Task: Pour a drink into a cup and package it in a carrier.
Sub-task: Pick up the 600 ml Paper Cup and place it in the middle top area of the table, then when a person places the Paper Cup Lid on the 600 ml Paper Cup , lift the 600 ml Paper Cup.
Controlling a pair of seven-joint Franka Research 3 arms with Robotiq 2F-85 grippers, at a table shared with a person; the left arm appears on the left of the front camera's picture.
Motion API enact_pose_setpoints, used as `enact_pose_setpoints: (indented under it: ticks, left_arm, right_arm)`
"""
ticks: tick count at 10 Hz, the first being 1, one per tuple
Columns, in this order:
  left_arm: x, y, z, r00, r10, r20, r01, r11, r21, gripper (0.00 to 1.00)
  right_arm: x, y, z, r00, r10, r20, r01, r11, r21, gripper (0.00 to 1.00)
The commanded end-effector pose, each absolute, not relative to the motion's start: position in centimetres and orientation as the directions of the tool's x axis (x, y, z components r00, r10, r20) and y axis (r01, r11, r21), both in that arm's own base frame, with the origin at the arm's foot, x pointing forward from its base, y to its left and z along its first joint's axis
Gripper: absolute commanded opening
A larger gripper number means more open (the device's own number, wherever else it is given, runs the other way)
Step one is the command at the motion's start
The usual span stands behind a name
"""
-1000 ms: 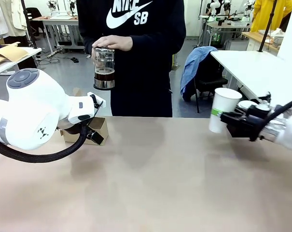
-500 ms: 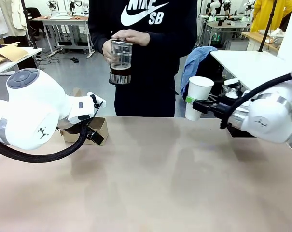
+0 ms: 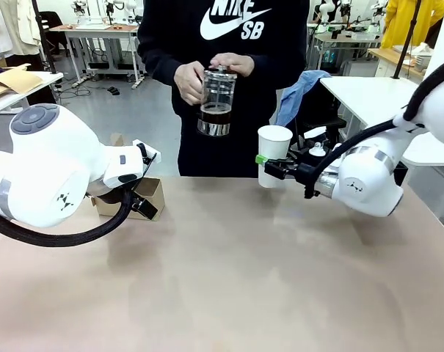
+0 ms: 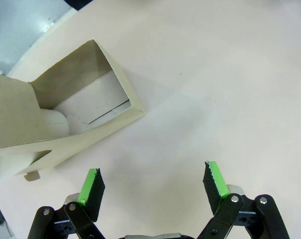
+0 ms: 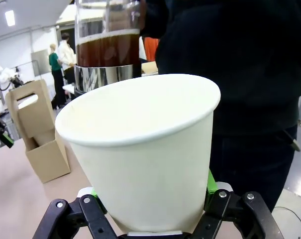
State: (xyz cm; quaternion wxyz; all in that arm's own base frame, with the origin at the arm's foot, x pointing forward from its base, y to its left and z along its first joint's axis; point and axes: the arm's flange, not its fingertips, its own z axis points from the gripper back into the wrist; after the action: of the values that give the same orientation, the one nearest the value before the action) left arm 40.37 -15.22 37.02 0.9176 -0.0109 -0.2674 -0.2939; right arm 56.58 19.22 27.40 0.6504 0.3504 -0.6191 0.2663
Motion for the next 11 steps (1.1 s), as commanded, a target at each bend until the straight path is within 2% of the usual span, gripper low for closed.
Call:
enact_pose_setpoints:
  ticks: [1,2,3,4,11]
  left_arm:
    - [40.36,-15.19,37.03,0.684,-0.533,0.498,0.546,0.827,0.136,1.0]
    - [40.36,-15.19,37.03,0.684,-0.533,0.498,0.546,0.827,0.136,1.0]
    - [40.36,-15.19,37.03,0.684,-0.533,0.498,0.546,0.827,0.136,1.0]
    - [40.36,-15.19,37.03,0.684,-0.533,0.498,0.546,0.827,0.136,1.0]
    - [40.36,-15.19,37.03,0.684,-0.533,0.498,0.546,0.827,0.136,1.0]
  right_arm:
    - [57.67,19.68,26.39,0.072,-0.08,0.994,-0.76,0.641,0.107,0.81]
    - [57.66,19.65,26.19,0.08,-0.074,0.994,-0.774,0.624,0.109,0.81]
    - [57.58,19.47,26.38,0.098,-0.047,0.994,-0.835,0.539,0.108,0.81]
    - [57.23,19.38,25.95,0.105,-0.086,0.991,-0.779,0.612,0.136,0.81]
    - [57.23,19.38,25.95,0.105,-0.086,0.991,-0.779,0.612,0.136,0.81]
